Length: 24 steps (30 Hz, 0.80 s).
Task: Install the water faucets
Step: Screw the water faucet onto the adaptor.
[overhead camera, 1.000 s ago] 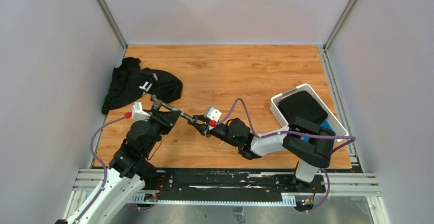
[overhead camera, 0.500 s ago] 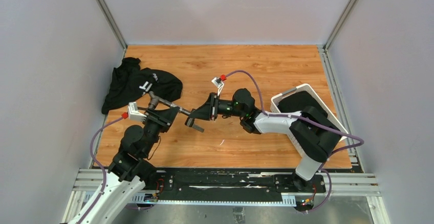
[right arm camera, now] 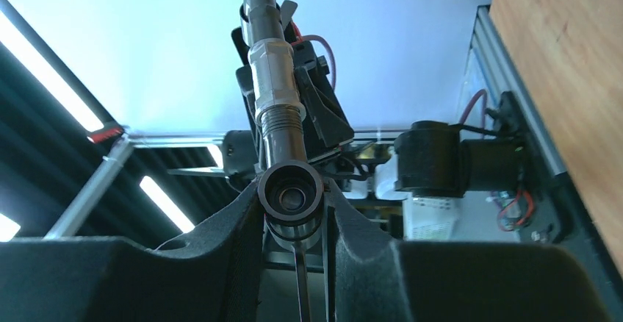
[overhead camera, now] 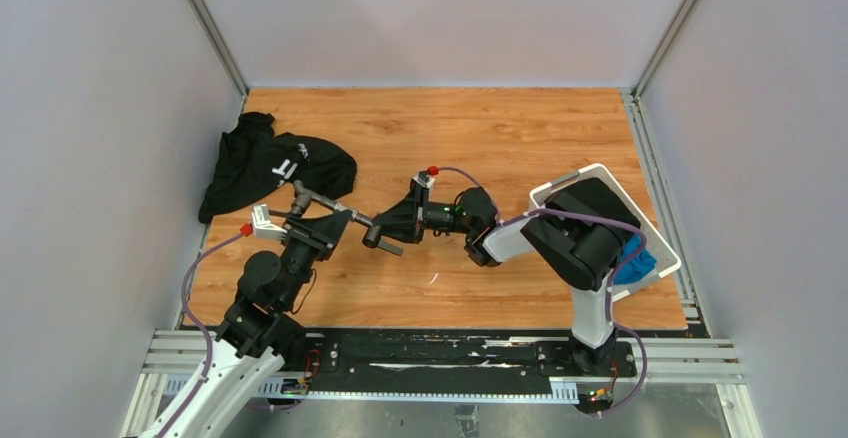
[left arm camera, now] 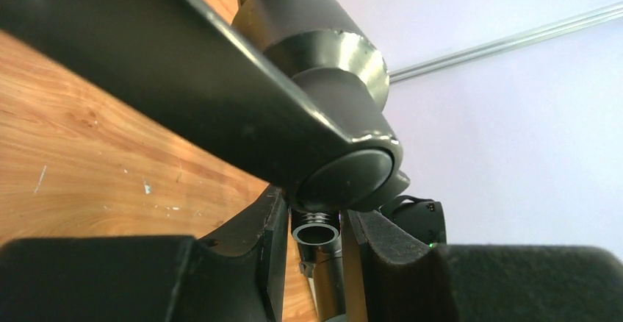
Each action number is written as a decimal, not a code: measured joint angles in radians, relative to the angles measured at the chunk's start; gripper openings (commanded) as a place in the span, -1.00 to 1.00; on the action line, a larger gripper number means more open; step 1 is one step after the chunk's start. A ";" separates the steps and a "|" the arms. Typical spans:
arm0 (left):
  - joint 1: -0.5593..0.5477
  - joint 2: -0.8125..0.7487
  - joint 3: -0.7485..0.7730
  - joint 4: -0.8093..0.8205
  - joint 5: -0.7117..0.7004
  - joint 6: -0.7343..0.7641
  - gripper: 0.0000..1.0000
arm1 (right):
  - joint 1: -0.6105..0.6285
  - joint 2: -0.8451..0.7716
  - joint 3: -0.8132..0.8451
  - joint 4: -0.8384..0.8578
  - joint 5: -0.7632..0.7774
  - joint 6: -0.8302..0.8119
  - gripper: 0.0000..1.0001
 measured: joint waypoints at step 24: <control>-0.007 0.000 -0.014 -0.280 -0.080 -0.094 -1.00 | 0.043 -0.008 -0.211 0.074 0.186 0.230 0.03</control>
